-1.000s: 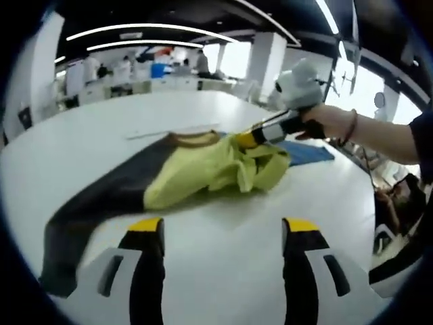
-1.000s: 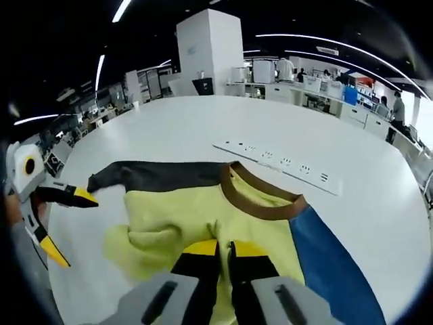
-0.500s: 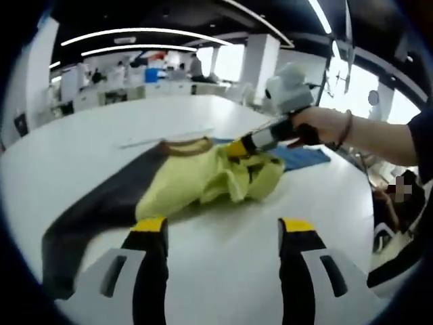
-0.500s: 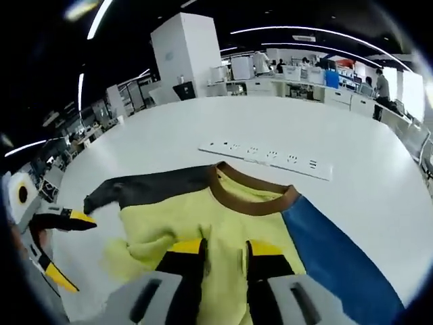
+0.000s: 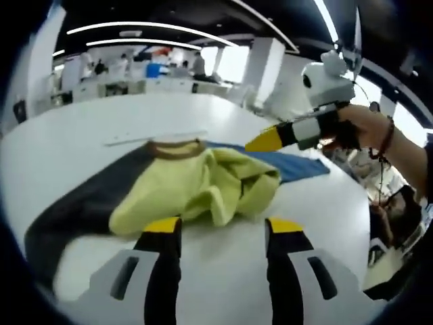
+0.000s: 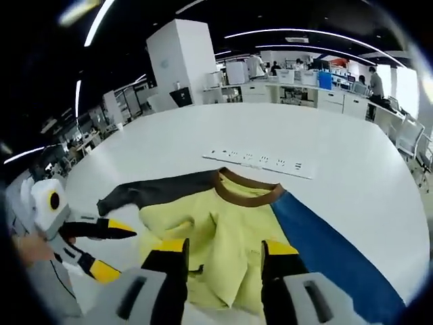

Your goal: Fold the garment on the visible template until the final outline fits inside the template.

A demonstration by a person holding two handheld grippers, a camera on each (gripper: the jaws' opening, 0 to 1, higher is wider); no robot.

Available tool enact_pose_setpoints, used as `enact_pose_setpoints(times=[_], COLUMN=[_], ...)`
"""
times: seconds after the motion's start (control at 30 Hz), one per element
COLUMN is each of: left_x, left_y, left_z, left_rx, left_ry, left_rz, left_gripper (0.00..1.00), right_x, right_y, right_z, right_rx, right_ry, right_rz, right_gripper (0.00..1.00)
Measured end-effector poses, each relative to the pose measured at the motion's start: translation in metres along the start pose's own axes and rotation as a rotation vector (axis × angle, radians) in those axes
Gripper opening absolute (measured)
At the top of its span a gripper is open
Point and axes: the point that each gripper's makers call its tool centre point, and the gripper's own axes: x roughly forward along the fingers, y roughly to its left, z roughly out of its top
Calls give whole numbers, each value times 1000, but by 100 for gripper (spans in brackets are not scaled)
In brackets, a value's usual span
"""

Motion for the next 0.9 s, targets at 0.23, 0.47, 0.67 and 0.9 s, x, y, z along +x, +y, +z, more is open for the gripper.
enact_pose_setpoints(times=[0.23, 0.47, 0.67, 0.9], left_x=[6, 9, 14, 20], left_y=[5, 5, 5, 11], left_z=[1, -2, -1, -4], left_rx=[6, 3, -15, -31], left_ry=[8, 19, 17, 41], left_rz=[22, 18, 18, 28], left_gripper=[38, 29, 24, 9], right_x=[-18, -22, -15, -2], right_y=[4, 14, 26, 31], right_z=[-24, -50, -67, -65], right_rx=[41, 94, 177, 282], right_ry=[26, 62, 70, 7], right_rz=[-16, -15, 7, 8], right_gripper=[41, 38, 33, 22])
